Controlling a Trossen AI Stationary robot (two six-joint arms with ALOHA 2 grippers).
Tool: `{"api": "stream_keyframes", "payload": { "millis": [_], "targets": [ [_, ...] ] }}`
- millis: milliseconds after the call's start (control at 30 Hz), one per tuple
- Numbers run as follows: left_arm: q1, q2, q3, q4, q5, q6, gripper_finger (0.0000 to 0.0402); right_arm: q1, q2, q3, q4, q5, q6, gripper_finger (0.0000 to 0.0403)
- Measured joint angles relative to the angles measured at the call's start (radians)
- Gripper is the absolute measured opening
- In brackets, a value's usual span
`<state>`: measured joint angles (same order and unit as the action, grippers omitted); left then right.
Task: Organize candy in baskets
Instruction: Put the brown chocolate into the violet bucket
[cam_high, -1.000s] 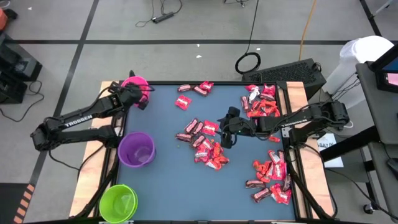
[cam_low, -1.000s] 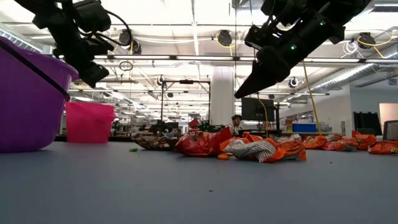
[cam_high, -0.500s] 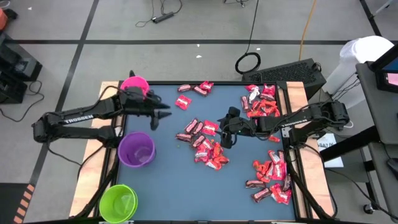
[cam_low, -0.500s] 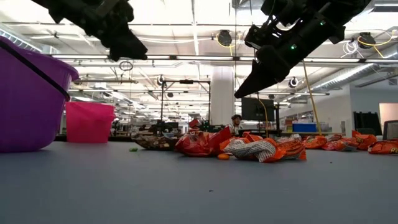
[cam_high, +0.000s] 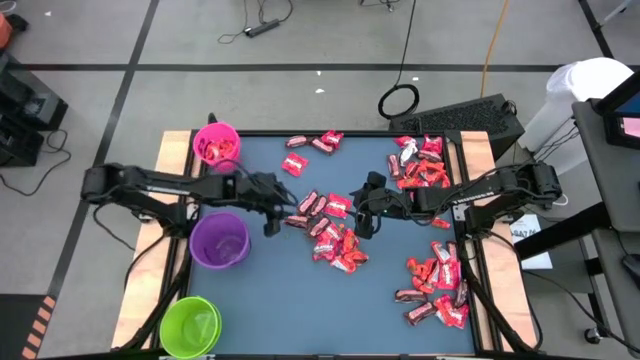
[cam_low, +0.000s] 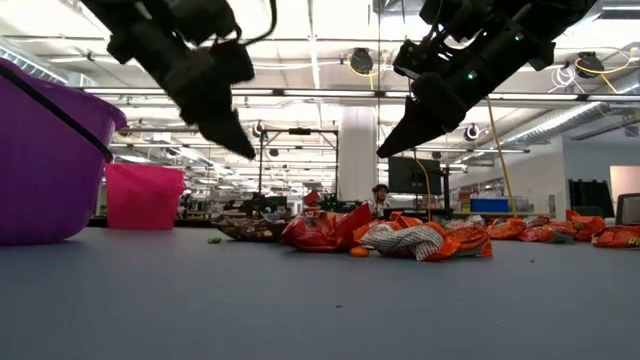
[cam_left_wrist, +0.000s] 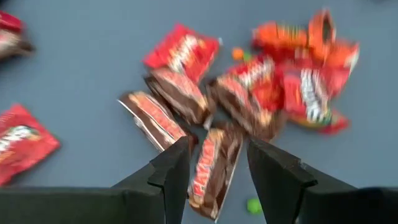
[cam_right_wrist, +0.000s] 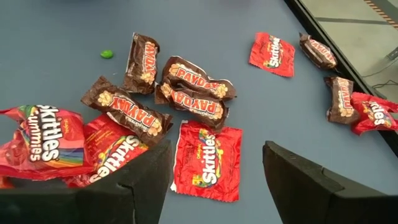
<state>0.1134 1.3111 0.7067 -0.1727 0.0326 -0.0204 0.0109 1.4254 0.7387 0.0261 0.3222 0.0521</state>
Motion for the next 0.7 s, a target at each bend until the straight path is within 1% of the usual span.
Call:
{"api": "stream_keyframes", "payload": {
  "millis": [67, 233, 600, 700],
  "targets": [
    [-0.015, 0.05, 0.0, 0.02, -0.006, 0.008, 0.0164, 0.0, 0.0, 0.0, 0.0, -0.015, 0.0, 0.024],
    [-0.031, 0.153, 0.0, 0.088, -0.008, 0.021, 0.0164, 0.0, 0.0, 0.0, 0.001, -0.015, 0.0, 0.024],
    [-0.03, 0.295, 0.0, 0.105, -0.012, 0.09, 0.0164, 0.0, 0.0, 0.0, 0.0, -0.015, -0.001, 0.024],
    [-0.03, 0.316, 0.0, 0.112, -0.016, 0.121, 0.0157, 0.0, 0.0, 0.0, 0.0, -0.015, 0.017, 0.024]
  ]
}}
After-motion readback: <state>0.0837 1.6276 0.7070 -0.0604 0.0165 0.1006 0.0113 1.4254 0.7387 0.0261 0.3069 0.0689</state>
